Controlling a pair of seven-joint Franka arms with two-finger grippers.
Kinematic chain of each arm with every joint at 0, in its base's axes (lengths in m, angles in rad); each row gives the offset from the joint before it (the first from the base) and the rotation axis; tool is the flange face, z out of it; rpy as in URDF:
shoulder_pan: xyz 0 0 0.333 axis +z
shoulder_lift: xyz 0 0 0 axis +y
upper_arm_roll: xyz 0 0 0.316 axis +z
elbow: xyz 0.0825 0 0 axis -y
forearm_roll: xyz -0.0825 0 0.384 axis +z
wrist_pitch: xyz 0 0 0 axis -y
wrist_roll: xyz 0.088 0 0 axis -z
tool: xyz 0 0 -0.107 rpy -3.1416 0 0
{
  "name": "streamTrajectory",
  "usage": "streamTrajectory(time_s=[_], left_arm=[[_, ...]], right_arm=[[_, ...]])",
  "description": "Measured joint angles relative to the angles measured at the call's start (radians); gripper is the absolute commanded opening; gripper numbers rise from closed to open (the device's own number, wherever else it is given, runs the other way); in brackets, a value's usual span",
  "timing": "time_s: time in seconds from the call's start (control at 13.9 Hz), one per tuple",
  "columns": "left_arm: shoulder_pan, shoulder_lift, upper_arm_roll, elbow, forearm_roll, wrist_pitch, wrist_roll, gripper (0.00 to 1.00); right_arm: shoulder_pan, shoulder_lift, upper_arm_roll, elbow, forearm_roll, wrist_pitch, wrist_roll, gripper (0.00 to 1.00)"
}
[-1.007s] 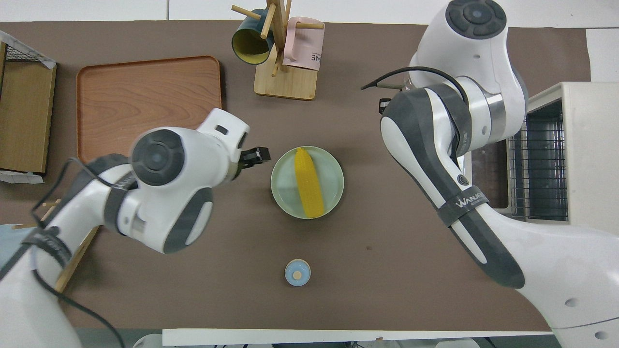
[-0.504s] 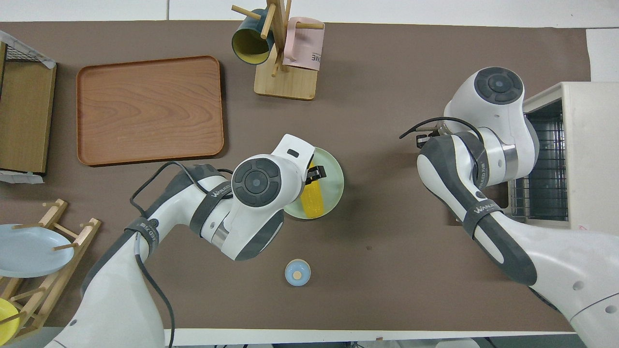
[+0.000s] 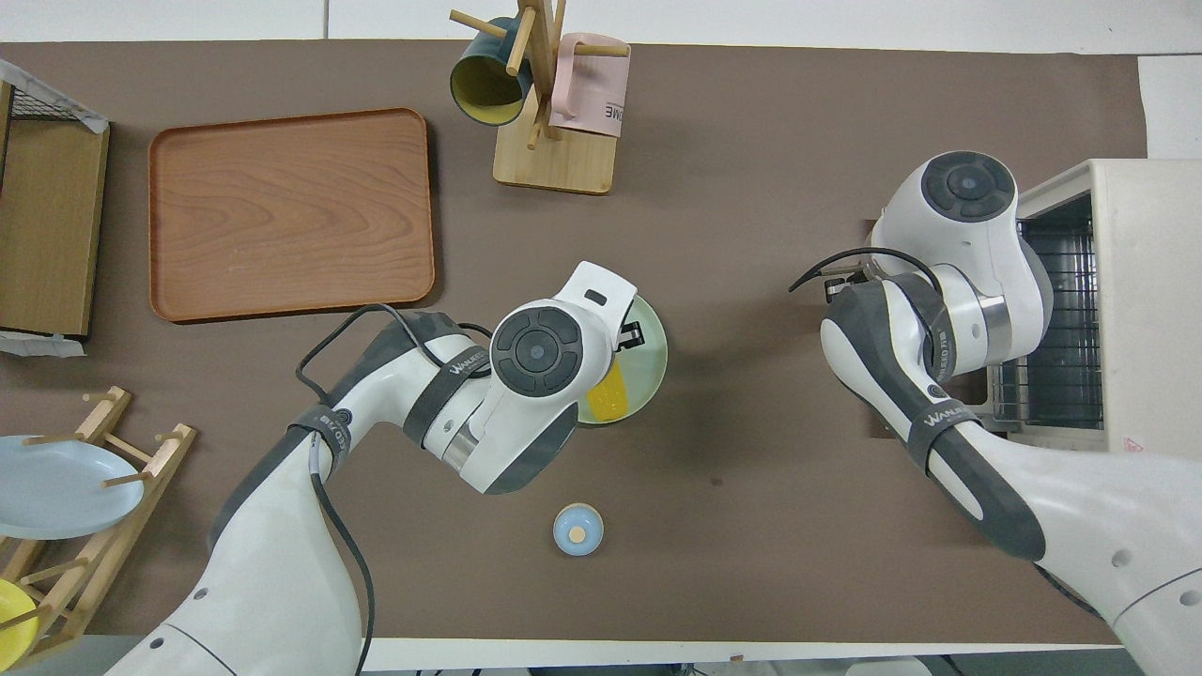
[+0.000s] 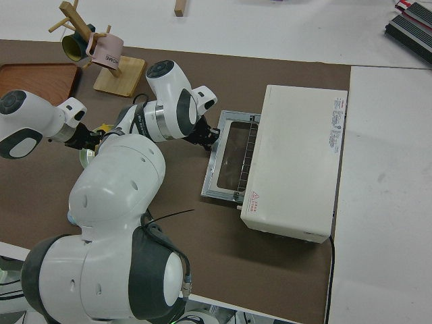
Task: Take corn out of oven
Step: 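Grasp the yellow corn cob on the plate with the left gripper, then place the corn on the wooden tray with the left gripper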
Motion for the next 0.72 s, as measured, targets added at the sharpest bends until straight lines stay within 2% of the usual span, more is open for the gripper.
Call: streamTrajectory(time_s=[0.14, 0.29, 0.43, 0.5, 0.58, 0.65, 0.72], left_arm=[[0.093, -0.003, 0.03, 0.064, 0.033, -0.104, 0.105, 0.0], [0.275, -0.008, 0.04, 0.095, 0.039, -0.164, 0.352, 0.0], [0.457, -0.004, 0.043, 0.097, 0.039, -0.173, 0.613, 0.01], [0.517, 0.006, 0.043, 0.099, 0.039, -0.173, 0.695, 0.2], [0.551, 0.02, 0.042, 0.104, 0.039, -0.172, 0.745, 0.86], [0.563, 0.032, 0.041, 0.112, 0.039, -0.172, 0.771, 1.0], [0.562, 0.041, 0.036, 0.118, 0.039, -0.172, 0.778, 1.0]], right_arm=[[0.001, -0.003, 0.005, 0.0, -0.038, -0.005, -0.007, 0.0], [0.002, -0.005, 0.017, 0.013, -0.073, -0.036, -0.022, 0.0], [0.003, -0.012, 0.024, 0.069, -0.079, -0.133, -0.084, 0.0], [0.0, -0.024, 0.024, 0.106, -0.079, -0.193, -0.128, 0.0], [-0.011, -0.043, 0.023, 0.138, -0.079, -0.242, -0.173, 0.0], [-0.027, -0.07, 0.022, 0.158, -0.079, -0.279, -0.21, 0.01], [-0.047, -0.1, 0.02, 0.168, -0.08, -0.306, -0.244, 0.01]])
